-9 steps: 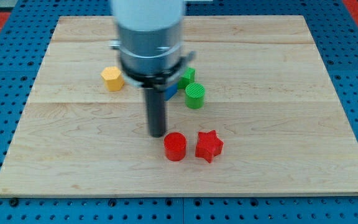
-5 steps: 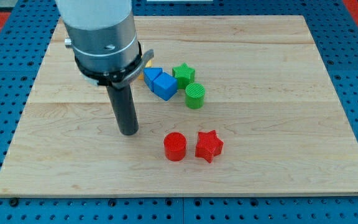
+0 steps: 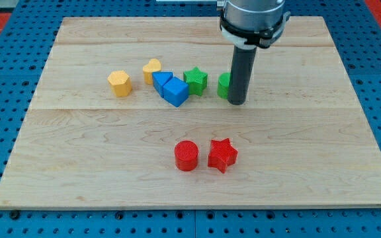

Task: Place the green circle right to the green star

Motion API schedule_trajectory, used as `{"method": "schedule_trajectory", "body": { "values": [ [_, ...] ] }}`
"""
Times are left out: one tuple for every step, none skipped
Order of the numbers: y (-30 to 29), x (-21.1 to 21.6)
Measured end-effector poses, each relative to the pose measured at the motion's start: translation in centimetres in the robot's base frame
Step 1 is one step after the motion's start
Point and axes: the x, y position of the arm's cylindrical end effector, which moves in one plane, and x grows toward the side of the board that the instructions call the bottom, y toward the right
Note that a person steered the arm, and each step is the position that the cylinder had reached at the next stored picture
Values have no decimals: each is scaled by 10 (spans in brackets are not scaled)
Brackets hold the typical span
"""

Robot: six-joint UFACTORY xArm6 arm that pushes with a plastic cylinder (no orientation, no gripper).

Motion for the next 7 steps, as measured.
{"method": "schedule_trajectory", "body": {
  "values": [
    [-14, 9],
    [-44, 18],
    [-50, 18],
    [-50, 18],
    [-48, 18],
    [-36, 18],
    [-62, 9]
  ]
}}
